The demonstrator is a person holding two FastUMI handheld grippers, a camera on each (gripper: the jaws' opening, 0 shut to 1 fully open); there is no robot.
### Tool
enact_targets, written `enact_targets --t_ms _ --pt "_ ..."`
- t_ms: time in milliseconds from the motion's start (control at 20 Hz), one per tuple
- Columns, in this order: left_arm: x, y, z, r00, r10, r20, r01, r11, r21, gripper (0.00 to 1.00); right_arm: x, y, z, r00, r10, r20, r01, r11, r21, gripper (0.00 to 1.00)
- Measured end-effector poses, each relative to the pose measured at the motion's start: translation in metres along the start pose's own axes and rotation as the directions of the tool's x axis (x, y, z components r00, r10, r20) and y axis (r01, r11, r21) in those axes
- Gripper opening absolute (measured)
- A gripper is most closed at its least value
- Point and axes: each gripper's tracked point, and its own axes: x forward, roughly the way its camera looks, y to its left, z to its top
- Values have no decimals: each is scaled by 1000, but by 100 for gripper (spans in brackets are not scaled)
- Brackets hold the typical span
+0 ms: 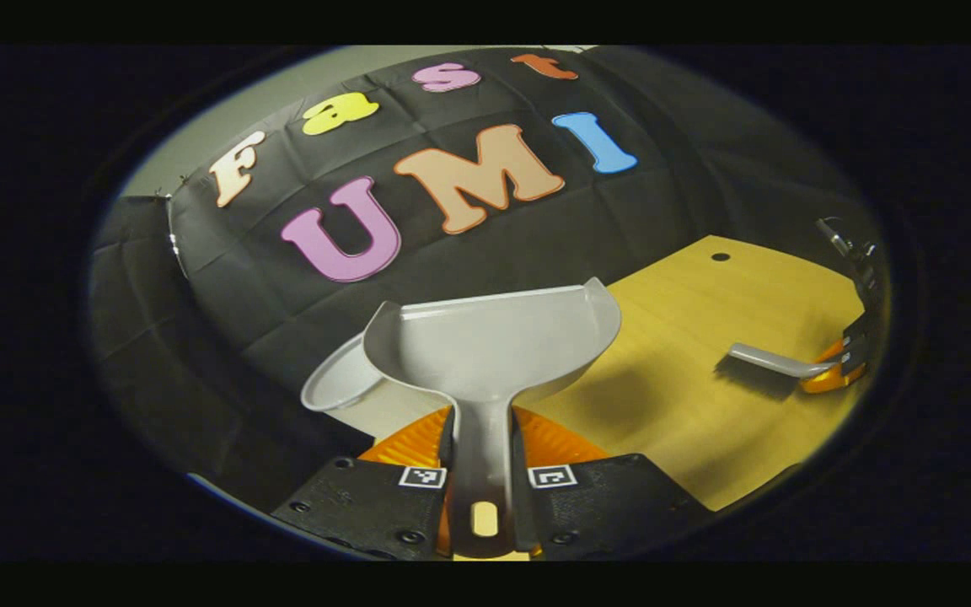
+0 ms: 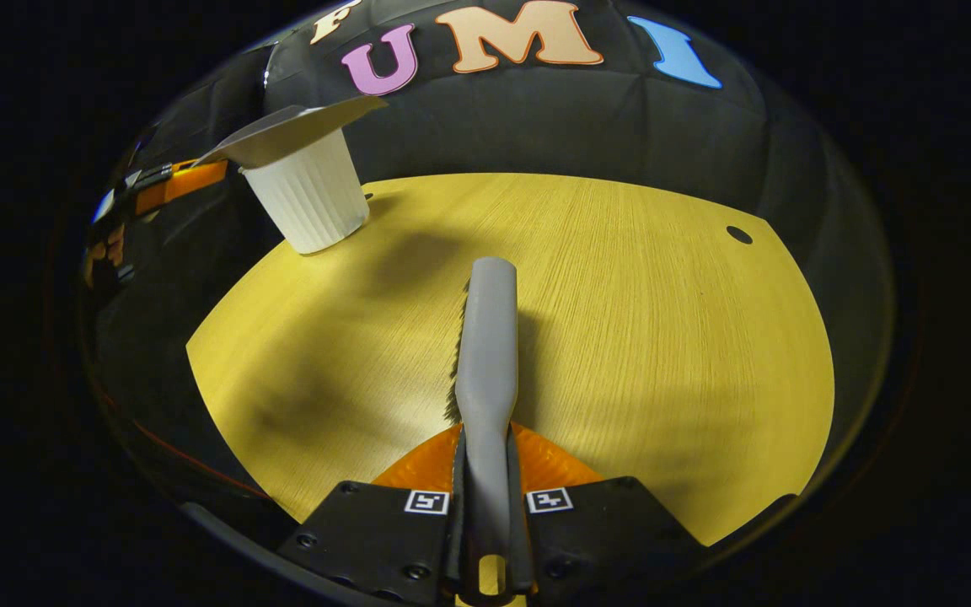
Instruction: Pick up the small broom and dustpan from the desktop, sweep the trash into the dustpan with the broom, and then empty the trash into the garbage bin.
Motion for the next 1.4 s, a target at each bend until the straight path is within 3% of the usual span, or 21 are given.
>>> enact_targets --t_ms 400,950,1150,1400 --pt "4 -76 -65 984 -133 -121 121 988 -95 21 2 4 2 998 -51 -23 51 999 -20 18" --pt "1 -125 -169 921 -215 -324 161 970 -184 22 5 13 4 977 -194 -92 177 970 -168 15" --pt "0 -131 -178 911 -231 -343 151 958 -243 27 7 17 1 962 -237 -135 210 959 -190 22" --pt "-11 -136 -164 925 -225 -305 162 962 -218 37 -14 8 7 963 -247 -110 224 956 -187 45"
